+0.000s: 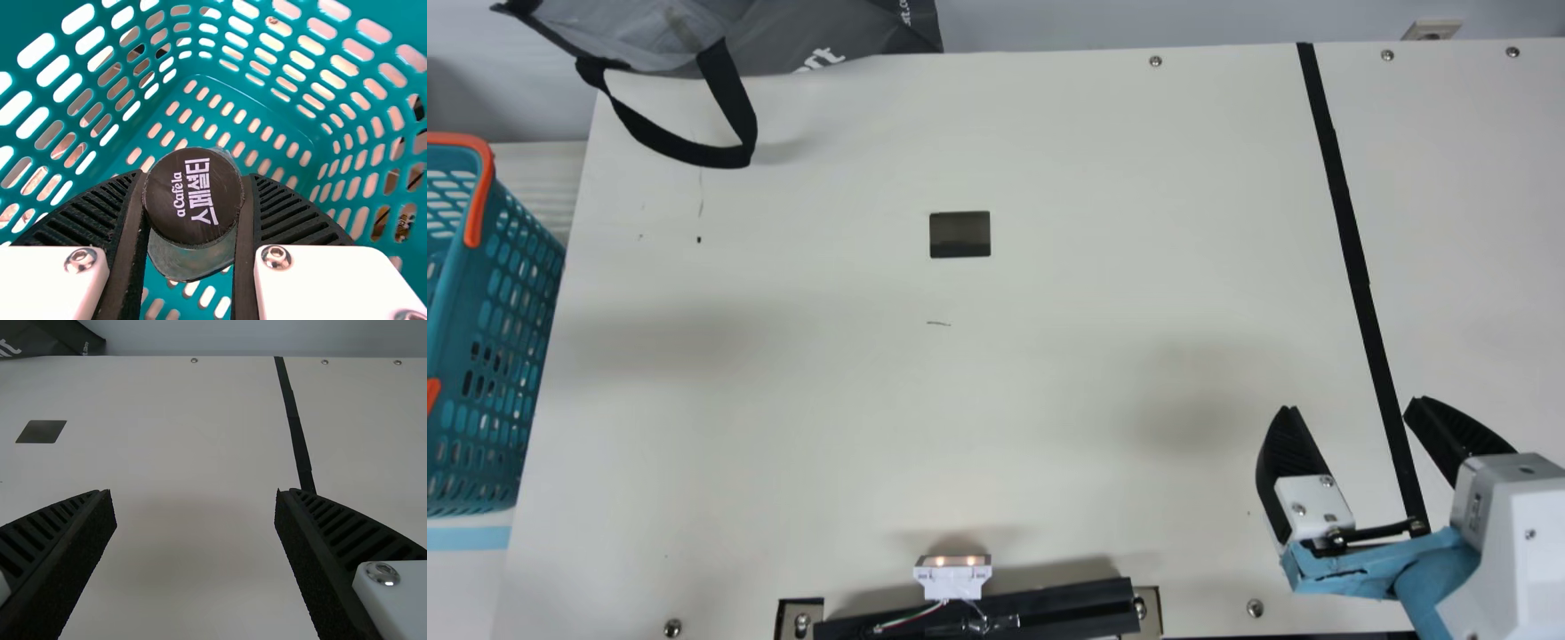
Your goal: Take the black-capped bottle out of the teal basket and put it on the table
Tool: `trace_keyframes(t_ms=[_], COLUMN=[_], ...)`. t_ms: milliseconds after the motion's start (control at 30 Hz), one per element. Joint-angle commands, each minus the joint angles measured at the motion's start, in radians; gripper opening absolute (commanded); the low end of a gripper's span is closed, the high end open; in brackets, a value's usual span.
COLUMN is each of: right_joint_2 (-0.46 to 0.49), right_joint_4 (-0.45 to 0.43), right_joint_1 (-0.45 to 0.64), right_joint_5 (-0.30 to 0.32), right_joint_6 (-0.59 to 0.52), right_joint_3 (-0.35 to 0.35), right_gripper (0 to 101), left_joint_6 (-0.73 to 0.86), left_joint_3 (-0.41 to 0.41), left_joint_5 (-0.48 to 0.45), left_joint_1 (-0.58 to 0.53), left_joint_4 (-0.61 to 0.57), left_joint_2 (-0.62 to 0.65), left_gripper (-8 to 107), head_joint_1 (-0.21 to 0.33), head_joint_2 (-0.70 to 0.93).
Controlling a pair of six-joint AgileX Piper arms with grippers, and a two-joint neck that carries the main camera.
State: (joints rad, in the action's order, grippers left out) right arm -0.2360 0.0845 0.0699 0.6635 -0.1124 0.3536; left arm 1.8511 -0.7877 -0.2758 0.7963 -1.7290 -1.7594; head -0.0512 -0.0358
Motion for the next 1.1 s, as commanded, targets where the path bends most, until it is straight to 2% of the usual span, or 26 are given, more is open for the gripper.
trace_keyframes(t_ms=[0, 467, 800, 1067], right_joint_2=[0.000, 0.000, 0.000, 0.000], right_joint_4=[0.000, 0.000, 0.000, 0.000], right_joint_1=[0.000, 0.000, 0.000, 0.000], right_joint_5=[0.000, 0.000, 0.000, 0.000], right_joint_6=[0.000, 0.000, 0.000, 0.000], right_joint_3=[0.000, 0.000, 0.000, 0.000], right_gripper=[91, 91, 91, 91], left_joint_6=[-0.007, -0.171, -0.382, -0.577], left_joint_3=[0.006, 0.040, 0.031, 0.000], left_joint_5=[-0.002, 0.009, 0.003, -0.041], left_joint_1=[0.000, -0.015, -0.039, -0.047], left_joint_4=[0.011, 0.194, 0.385, 0.547], left_joint_2=[0.023, 0.189, 0.301, 0.392], left_gripper=[0, 0, 0, 0], head_joint_1=[0.004, 0.004, 0.004, 0.004], head_joint_2=[0.008, 0.008, 0.008, 0.008])
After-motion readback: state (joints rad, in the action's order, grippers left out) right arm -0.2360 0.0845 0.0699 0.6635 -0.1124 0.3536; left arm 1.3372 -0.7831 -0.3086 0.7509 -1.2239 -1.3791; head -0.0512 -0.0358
